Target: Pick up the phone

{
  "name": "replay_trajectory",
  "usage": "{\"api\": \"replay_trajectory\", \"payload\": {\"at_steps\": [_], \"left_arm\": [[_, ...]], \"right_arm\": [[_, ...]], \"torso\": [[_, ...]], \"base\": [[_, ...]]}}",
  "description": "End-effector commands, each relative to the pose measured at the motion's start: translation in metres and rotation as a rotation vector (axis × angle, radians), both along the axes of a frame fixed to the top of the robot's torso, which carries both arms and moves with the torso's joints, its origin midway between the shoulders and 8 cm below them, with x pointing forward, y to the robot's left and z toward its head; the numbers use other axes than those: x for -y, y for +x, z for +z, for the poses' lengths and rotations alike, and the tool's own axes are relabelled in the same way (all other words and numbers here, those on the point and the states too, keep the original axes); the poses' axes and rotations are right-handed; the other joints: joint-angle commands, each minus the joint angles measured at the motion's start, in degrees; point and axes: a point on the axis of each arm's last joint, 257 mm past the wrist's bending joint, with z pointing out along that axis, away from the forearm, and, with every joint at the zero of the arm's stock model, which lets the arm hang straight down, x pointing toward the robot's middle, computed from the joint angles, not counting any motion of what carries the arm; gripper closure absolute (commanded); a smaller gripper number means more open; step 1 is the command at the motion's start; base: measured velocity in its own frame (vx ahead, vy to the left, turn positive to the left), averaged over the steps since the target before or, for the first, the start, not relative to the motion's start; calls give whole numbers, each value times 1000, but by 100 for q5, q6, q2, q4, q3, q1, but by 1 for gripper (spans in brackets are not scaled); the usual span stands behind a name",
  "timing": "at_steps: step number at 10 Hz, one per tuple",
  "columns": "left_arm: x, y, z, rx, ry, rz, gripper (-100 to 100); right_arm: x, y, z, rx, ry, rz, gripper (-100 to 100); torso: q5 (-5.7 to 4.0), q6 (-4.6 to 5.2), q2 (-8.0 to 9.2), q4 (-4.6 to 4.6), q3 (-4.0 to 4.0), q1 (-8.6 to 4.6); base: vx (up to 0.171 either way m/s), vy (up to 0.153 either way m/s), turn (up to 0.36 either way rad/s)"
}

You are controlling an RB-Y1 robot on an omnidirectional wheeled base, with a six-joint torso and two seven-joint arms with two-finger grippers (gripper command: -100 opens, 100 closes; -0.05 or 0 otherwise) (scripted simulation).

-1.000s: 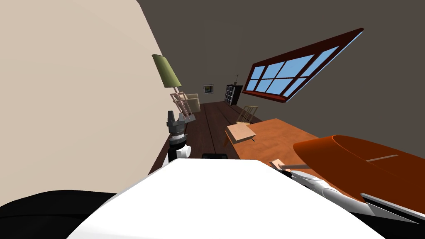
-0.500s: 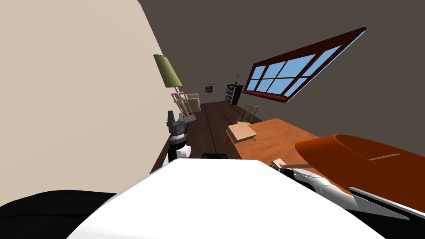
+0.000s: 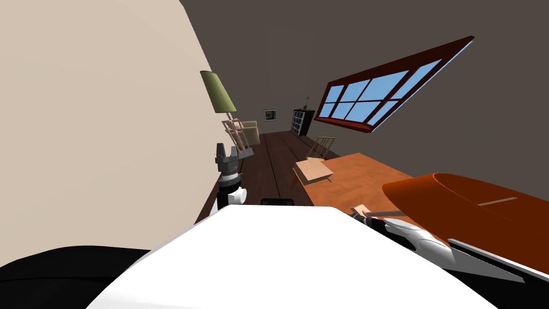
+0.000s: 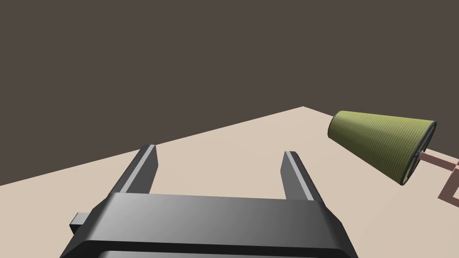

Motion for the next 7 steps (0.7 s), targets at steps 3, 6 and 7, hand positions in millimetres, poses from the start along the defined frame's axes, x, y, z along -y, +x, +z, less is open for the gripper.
{"api": "replay_trajectory", "payload": {"at_steps": [3,6,7], "left_arm": [[0,0,0,0,0,0,0],[0,0,0,0,0,0,0],[0,0,0,0,0,0,0]], "right_arm": [[9,-3,5,-4,4,-9,100],[11,-3,7,-5,9,-12,100],[11,-3,8,-6,10,-12,0]], "torso": [[-1,-2,0,-1,-1,7],[0,1,-1,-1,-1,2],[-1,0,-2,-1,-1,-3]], "base": [[-12,33,7],[-8,21,1],[0,0,0]]}}
